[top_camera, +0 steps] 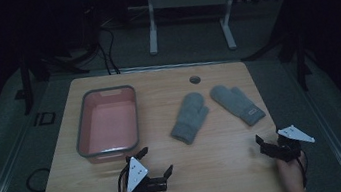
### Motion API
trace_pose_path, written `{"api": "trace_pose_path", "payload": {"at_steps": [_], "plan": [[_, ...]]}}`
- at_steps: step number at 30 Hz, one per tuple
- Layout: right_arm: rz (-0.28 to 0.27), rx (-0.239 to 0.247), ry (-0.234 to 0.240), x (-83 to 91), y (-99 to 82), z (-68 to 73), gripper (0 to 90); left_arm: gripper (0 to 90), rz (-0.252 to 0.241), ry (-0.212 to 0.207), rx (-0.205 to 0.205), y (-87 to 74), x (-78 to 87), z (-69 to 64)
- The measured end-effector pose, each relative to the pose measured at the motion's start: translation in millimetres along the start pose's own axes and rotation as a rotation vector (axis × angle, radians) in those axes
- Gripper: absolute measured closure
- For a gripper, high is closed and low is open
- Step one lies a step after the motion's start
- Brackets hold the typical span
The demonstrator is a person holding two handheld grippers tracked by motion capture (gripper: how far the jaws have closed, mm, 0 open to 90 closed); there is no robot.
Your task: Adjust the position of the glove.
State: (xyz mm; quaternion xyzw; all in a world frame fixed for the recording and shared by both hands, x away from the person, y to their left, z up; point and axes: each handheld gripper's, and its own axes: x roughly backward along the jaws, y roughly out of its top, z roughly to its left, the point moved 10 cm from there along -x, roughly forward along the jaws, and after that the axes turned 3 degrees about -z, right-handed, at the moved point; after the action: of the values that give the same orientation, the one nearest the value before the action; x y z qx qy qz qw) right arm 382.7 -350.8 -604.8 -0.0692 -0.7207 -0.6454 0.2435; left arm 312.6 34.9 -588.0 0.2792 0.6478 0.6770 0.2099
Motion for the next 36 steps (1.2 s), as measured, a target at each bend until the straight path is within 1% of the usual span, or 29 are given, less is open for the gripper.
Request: {"api": "trace_pose_path", "payload": {"at_steps": [1,2,5,6,8,9,10,11,12,13,15,16,17,18,19,20,21,22,23,24,25,26,27,28,29,30,31,33,36], "plan": [[0.000,0.000,0.000,0.0,0.0,0.0,13.1,0.2,-0.004,-0.001,-0.001,0.2,0.3,-0.3],[0.003,0.000,0.013,-0.2,0.7,1.3,13.1,0.3,-0.004,-0.004,-0.008,0.2,0.8,-0.8],[0.026,-0.032,0.051,0.3,3.1,5.0,13.2,0.2,-0.017,-0.003,-0.039,1.1,1.7,-3.7],[0.026,-0.032,0.051,0.3,3.1,5.0,13.2,0.3,-0.017,-0.003,-0.039,1.1,1.7,-3.7],[0.055,-0.052,0.072,-0.4,3.9,5.5,13.5,0.3,-0.018,-0.005,-0.033,1.1,1.7,-3.4],[0.055,-0.052,0.072,-0.4,3.9,5.5,13.5,0.3,-0.018,-0.005,-0.033,1.1,1.7,-3.4],[0.074,-0.059,0.082,-0.7,5.4,5.0,13.7,0.3,-0.021,-0.001,-0.024,1.2,2.0,-2.2],[0.074,-0.059,0.082,-0.7,5.4,5.0,13.7,0.3,-0.021,-0.001,-0.024,1.2,2.0,-2.2],[0.082,-0.053,0.092,-0.7,10.2,4.8,13.7,0.3,-0.020,-0.001,-0.020,1.2,2.0,-2.0],[0.082,-0.053,0.092,-0.7,10.2,4.8,13.7,0.3,-0.020,0.000,-0.016,1.2,1.9,-1.6],[0.075,-0.053,0.100,-0.5,18.2,5.1,13.6,0.3,-0.019,-0.002,-0.011,1.1,1.9,-1.1],[0.077,-0.055,0.110,-0.7,22.4,5.8,13.6,0.3,-0.021,-0.001,-0.009,1.2,2.0,-0.9],[0.061,-0.059,0.128,-1.8,32.8,8.0,13.6,0.3,-0.022,-0.001,-0.007,1.3,2.1,-0.8],[0.061,-0.059,0.128,-1.8,32.8,8.0,13.6,0.3,-0.022,-0.002,-0.006,1.2,2.1,-0.7],[0.065,-0.064,0.158,-4.1,41.7,12.8,13.7,0.3,-0.022,-0.001,-0.006,1.2,2.1,-0.6],[0.065,-0.064,0.158,-4.1,41.7,12.8,13.7,0.3,-0.022,0.000,-0.006,1.2,2.1,-0.4],[0.075,-0.047,0.179,-7.4,49.9,18.5,13.7,0.3,-0.022,0.000,-0.004,1.2,2.1,-0.4],[0.075,-0.047,0.179,-7.4,49.9,18.5,13.7,0.3,-0.022,0.000,-0.004,1.2,2.2,-0.3],[0.075,-0.022,0.208,-11.0,59.0,26.1,13.5,0.3,-0.022,-0.001,-0.003,1.3,2.1,-0.3],[0.075,-0.022,0.208,-11.0,59.0,26.1,13.5,0.3,-0.022,-0.001,-0.003,1.3,2.1,-0.3],[0.081,-0.006,0.220,-15.3,67.2,32.6,13.4,0.3,-0.023,0.001,0.000,1.3,2.1,0.0],[0.081,-0.006,0.220,-15.3,67.2,32.6,13.4,0.3,-0.023,0.001,0.000,1.3,2.1,0.0],[0.081,-0.004,0.239,-17.2,71.7,36.7,13.3,0.3,-0.023,0.001,0.000,1.3,2.2,0.2],[0.070,0.001,0.255,-19.5,76.9,40.4,13.3,0.3,-0.023,0.001,0.000,1.3,2.2,0.2],[0.064,0.012,0.260,-21.7,81.5,43.5,13.2,0.3,-0.023,0.001,0.000,1.3,2.2,0.0],[0.052,0.039,0.280,-26.3,90.7,50.5,13.0,0.3,-0.023,0.001,0.000,1.3,2.1,0.0],[0.052,0.039,0.280,-26.3,90.7,50.5,13.0,0.3,-0.023,0.000,0.000,1.3,2.1,0.0],[0.050,0.073,0.272,-32.0,97.9,55.2,12.8,0.3,-0.024,0.000,0.000,1.4,2.2,0.1],[0.042,0.091,0.296,-37.2,104.4,62.3,12.8,0.3,-0.024,0.000,0.003,1.4,2.3,0.2]]}}
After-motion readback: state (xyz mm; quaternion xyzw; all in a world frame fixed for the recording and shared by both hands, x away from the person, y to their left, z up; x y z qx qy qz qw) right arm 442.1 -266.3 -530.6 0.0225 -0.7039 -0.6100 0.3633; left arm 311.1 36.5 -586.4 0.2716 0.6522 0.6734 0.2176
